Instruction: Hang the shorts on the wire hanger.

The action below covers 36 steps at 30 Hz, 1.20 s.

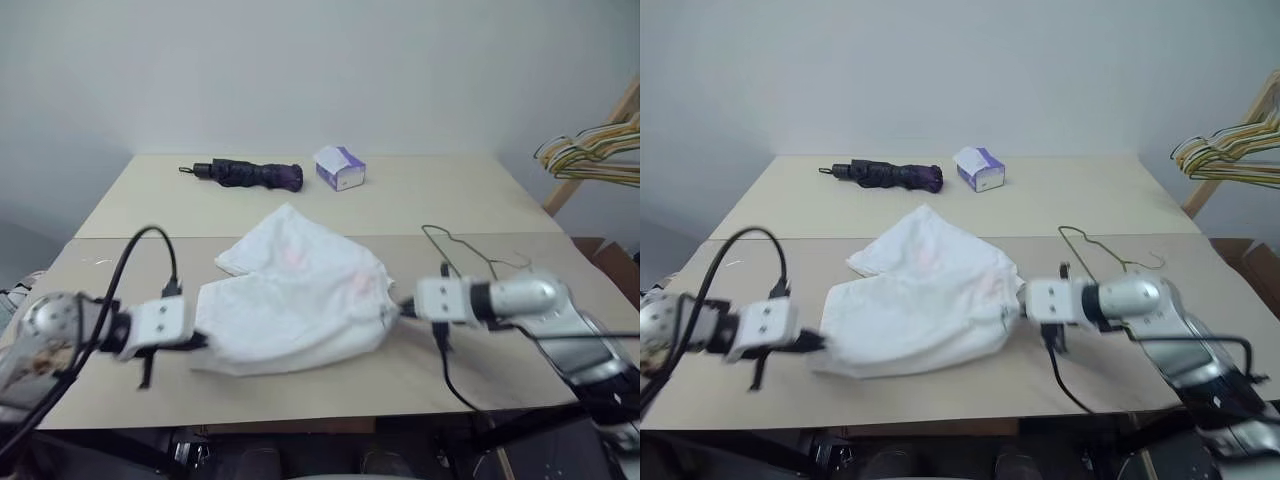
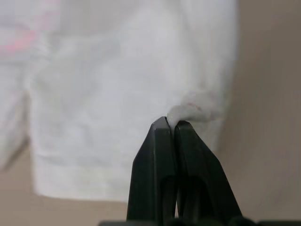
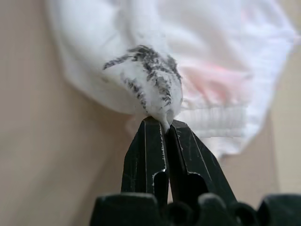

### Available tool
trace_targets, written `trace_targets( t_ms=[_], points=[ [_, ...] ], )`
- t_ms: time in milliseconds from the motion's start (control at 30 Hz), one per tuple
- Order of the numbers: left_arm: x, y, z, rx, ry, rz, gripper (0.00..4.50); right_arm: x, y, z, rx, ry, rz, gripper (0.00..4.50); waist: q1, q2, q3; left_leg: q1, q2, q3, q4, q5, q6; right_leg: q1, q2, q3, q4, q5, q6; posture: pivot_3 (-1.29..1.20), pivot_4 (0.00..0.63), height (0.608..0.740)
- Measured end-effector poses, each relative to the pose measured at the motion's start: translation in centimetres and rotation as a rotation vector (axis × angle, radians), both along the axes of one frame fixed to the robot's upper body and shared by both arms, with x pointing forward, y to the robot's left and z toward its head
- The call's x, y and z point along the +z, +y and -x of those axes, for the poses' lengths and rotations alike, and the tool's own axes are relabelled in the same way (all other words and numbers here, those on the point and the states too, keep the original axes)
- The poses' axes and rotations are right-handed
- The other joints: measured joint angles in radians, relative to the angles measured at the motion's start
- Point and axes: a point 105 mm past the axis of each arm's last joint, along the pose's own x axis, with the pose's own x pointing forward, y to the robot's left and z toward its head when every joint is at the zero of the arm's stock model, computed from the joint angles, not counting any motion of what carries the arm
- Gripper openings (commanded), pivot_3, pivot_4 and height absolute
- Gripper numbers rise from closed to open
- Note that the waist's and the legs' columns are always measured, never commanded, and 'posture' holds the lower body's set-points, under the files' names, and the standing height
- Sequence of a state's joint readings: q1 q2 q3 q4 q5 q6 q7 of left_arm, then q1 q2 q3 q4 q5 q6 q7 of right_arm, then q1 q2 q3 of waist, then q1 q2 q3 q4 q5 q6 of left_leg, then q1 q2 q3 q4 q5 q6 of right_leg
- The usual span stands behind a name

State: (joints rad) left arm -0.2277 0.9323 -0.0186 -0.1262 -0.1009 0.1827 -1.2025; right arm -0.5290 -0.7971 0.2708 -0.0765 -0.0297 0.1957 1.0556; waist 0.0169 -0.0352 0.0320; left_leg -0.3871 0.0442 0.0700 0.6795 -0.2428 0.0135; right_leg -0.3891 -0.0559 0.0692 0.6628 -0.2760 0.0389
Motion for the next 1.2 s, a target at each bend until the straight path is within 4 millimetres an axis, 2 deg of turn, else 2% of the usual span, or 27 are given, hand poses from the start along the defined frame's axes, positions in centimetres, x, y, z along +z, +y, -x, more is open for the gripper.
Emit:
trace_targets(
  t_ms=[67,100,167,200,267,300,333,400,433,533,600,667,700,767,833,900,967,1033,1133,1200],
  points=[
    [2.5,-1.0,-4.8,0.129,-0.148,0.085,0.00,3.2,0.3,-4.1,-0.127,-0.127,-0.058,0.03,0.004,0.000,0.000,-0.004,-0.001,-0.001,0.001,0.001,-0.001,-0.003,0.000,0.000,0.000,0.003,0.001,0.07,0.000,0.740],
    [4.6,-1.4,-7.3,0.206,-0.247,0.136,0.00,5.4,0.5,-6.3,-0.201,-0.213,-0.099,0.03,0.007,-0.001,0.000,-0.007,-0.002,-0.002,0.001,0.001,-0.001,-0.007,0.000,0.000,0.001,0.003,0.001,0.07,0.000,0.740],
    [10.4,-1.7,-11.8,0.396,-0.484,0.269,0.00,10.8,0.6,-10.0,-0.382,-0.419,-0.216,0.03,0.012,-0.001,0.000,-0.020,-0.003,-0.003,0.002,0.002,-0.004,-0.020,-0.001,0.000,0.002,0.005,0.001,0.06,0.000,0.740],
    [13.8,-1.6,-13.0,0.475,-0.600,0.347,0.00,13.5,0.3,-11.1,-0.461,-0.531,-0.270,0.03,0.013,-0.002,-0.001,-0.029,-0.003,-0.004,0.001,0.004,-0.007,-0.030,-0.001,0.000,0.003,0.007,0.001,0.06,0.000,0.740],
    [19.9,-0.8,-13.7,0.604,-0.806,0.530,0.00,18.3,-1.5,-12.0,-0.610,-0.785,-0.336,0.03,0.014,-0.002,-0.001,-0.038,-0.004,-0.008,0.000,0.010,-0.016,-0.041,-0.003,0.000,0.012,0.007,0.001,0.07,0.000,0.740],
    [22.7,-0.1,-13.1,0.632,-0.900,0.629,0.00,20.4,-2.4,-11.8,-0.655,-0.897,-0.383,0.03,0.015,-0.002,-0.001,-0.039,-0.005,-0.009,-0.002,0.010,-0.017,-0.044,-0.005,0.000,0.012,0.008,0.002,0.07,0.000,0.740],
    [25.2,-0.2,-12.2,0.613,-0.976,0.720,0.00,22.2,-2.2,-11.1,-0.645,-1.000,-0.434,0.03,0.013,-0.002,-0.001,-0.039,-0.006,-0.009,-0.004,0.010,-0.017,-0.045,-0.006,0.000,0.012,0.007,0.002,0.07,0.000,0.740],
    [27.6,-0.1,-10.3,0.566,-1.078,0.807,0.00,23.8,-2.0,-10.0,-0.617,-1.123,-0.484,0.03,0.004,-0.002,-0.002,-0.037,-0.007,-0.008,-0.007,0.008,-0.017,-0.045,-0.006,0.000,0.012,0.007,0.002,0.07,0.000,0.740],
    [27.8,0.3,-9.7,0.552,-1.107,0.805,0.00,23.8,-1.9,-9.6,-0.596,-1.152,-0.488,0.03,-0.003,-0.002,-0.002,-0.037,-0.008,-0.009,-0.008,0.007,-0.017,-0.045,-0.006,0.000,0.012,0.007,0.002,0.07,0.000,0.740],
    [25.1,0.7,-8.5,0.461,-1.039,0.768,0.00,20.8,-1.8,-8.9,-0.532,-1.140,-0.433,0.03,-0.014,-0.002,-0.002,-0.037,-0.008,-0.008,-0.007,0.008,-0.016,-0.042,-0.006,0.000,0.007,0.007,0.002,0.08,0.000,0.740],
    [21.9,1.2,-7.8,0.400,-0.941,0.675,0.00,17.0,-2.0,-8.6,-0.455,-1.084,-0.288,0.03,-0.018,-0.001,-0.002,-0.037,-0.007,-0.007,-0.005,0.007,-0.015,-0.037,-0.005,-0.002,0.001,0.007,0.002,0.09,0.000,0.740],
    [17.5,2.1,-6.2,0.320,-0.788,0.489,0.00,11.8,-1.9,-7.4,-0.306,-0.969,-0.099,0.03,-0.026,-0.001,-0.002,-0.034,-0.006,-0.005,-0.005,0.001,-0.005,-0.033,-0.004,-0.002,0.001,0.007,0.003,0.09,0.000,0.740],
    [14.5,2.5,-5.2,0.274,-0.671,0.381,0.00,8.4,-1.9,-6.5,-0.226,-0.870,-0.011,0.03,-0.030,-0.001,-0.002,-0.033,-0.006,-0.004,-0.004,0.001,-0.004,-0.033,-0.004,-0.002,-0.001,0.007,0.003,0.09,0.000,0.740],
    [9.7,2.6,-3.2,0.185,-0.467,0.239,0.00,3.2,-1.6,-4.9,-0.111,-0.708,0.092,0.03,-0.033,0.000,-0.001,-0.031,-0.005,-0.002,-0.001,0.001,-0.003,-0.032,-0.004,-0.001,-0.001,0.006,0.002,0.09,0.000,0.740],
    [5.3,2.6,0.0,0.073,-0.243,0.097,0.00,-0.7,-0.8,-2.8,0.020,-0.574,0.178,0.03,-0.038,0.000,0.000,-0.028,-0.004,0.000,0.000,0.003,-0.002,-0.030,-0.004,0.000,0.001,0.007,0.001,0.09,0.000,0.740],
    [2.0,2.8,3.0,-0.002,-0.050,0.002,0.00,-3.4,-0.9,-0.8,0.116,-0.467,0.250,0.03,-0.034,0.001,0.001,-0.017,-0.002,0.002,0.000,0.005,0.000,-0.020,-0.003,-0.001,0.000,0.007,0.001,0.09,0.000,0.740],
    [0.3,3.2,4.7,-0.029,0.049,-0.071,0.00,-4.9,-0.9,0.6,0.179,-0.402,0.283,0.03,-0.031,0.001,0.002,-0.003,0.000,0.004,-0.002,0.004,0.000,-0.007,-0.003,-0.001,-0.001,0.001,-0.007,0.10,0.000,0.740],
    [-1.0,3.7,6.2,-0.049,0.125,-0.142,0.00,-5.4,-0.2,1.6,0.241,-0.379,0.292,0.03,-0.030,0.001,0.002,0.006,0.002,0.006,-0.004,0.004,-0.001,0.001,-0.004,-0.001,-0.002,-0.005,-0.002,0.10,0.000,0.740],
    [-2.1,3.9,7.7,-0.074,0.194,-0.201,0.00,-5.5,0.2,3.0,0.317,-0.345,0.322,0.03,-0.026,0.001,0.002,0.005,0.003,0.007,-0.004,0.002,-0.001,0.000,-0.004,-0.001,-0.003,-0.003,-0.007,0.10,0.000,0.740],
    [-2.8,3.8,8.8,-0.087,0.242,-0.208,0.00,-6.0,0.0,4.3,0.361,-0.292,0.344,0.03,-0.022,0.001,0.002,0.003,0.003,0.007,-0.004,0.000,0.000,-0.001,-0.004,-0.001,-0.002,0.000,-0.001,0.09,0.000,0.740]
  ],
)
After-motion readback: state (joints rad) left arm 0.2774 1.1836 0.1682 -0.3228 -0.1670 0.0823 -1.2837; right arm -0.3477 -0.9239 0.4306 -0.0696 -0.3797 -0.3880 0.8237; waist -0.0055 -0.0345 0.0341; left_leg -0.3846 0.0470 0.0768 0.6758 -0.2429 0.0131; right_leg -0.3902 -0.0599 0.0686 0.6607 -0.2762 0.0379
